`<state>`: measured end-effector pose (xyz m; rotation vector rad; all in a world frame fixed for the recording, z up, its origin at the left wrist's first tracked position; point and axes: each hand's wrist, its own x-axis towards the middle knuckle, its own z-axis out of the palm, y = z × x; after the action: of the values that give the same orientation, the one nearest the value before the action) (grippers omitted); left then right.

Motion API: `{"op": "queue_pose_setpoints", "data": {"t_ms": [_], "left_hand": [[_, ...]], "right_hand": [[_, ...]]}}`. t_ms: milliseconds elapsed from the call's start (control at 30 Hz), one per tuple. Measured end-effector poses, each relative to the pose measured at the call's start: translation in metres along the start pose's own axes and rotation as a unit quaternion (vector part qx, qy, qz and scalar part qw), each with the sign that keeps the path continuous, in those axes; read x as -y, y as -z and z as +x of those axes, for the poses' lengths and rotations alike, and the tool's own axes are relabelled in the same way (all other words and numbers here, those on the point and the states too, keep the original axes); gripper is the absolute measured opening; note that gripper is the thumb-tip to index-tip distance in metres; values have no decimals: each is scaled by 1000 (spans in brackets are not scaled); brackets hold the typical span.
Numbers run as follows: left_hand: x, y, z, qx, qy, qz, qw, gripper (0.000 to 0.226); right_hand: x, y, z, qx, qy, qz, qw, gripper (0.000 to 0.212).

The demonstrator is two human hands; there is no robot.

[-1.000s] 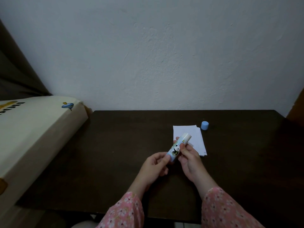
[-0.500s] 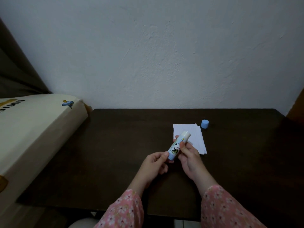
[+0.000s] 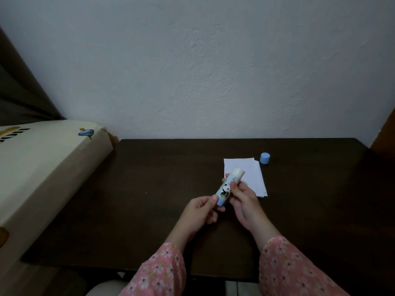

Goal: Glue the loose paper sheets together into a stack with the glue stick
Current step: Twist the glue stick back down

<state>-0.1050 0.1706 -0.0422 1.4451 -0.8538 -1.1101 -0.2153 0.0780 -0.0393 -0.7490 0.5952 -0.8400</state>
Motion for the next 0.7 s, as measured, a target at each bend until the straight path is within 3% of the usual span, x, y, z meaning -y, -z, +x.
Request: {"op": "queue_pose_setpoints", "data": {"t_ms": [133,233,433,700], "left_hand": [[0,-1,-2,-10,-3,-12,1000,22],[2,-1,-2,-14,-9,-24,1000,33],[3,-1,0,3,-17,-9,1000,21],[5,0,2,0,-19,1,1000,22]], "right_hand": [[-1,1,1,0,-5,-8,1000,22],[-2,2,1,4,-11,-17,1000,20],[-1,1,1,4,-15,-13,1000,21],[1,-1,0,-9,-14,2,1000,21]]}}
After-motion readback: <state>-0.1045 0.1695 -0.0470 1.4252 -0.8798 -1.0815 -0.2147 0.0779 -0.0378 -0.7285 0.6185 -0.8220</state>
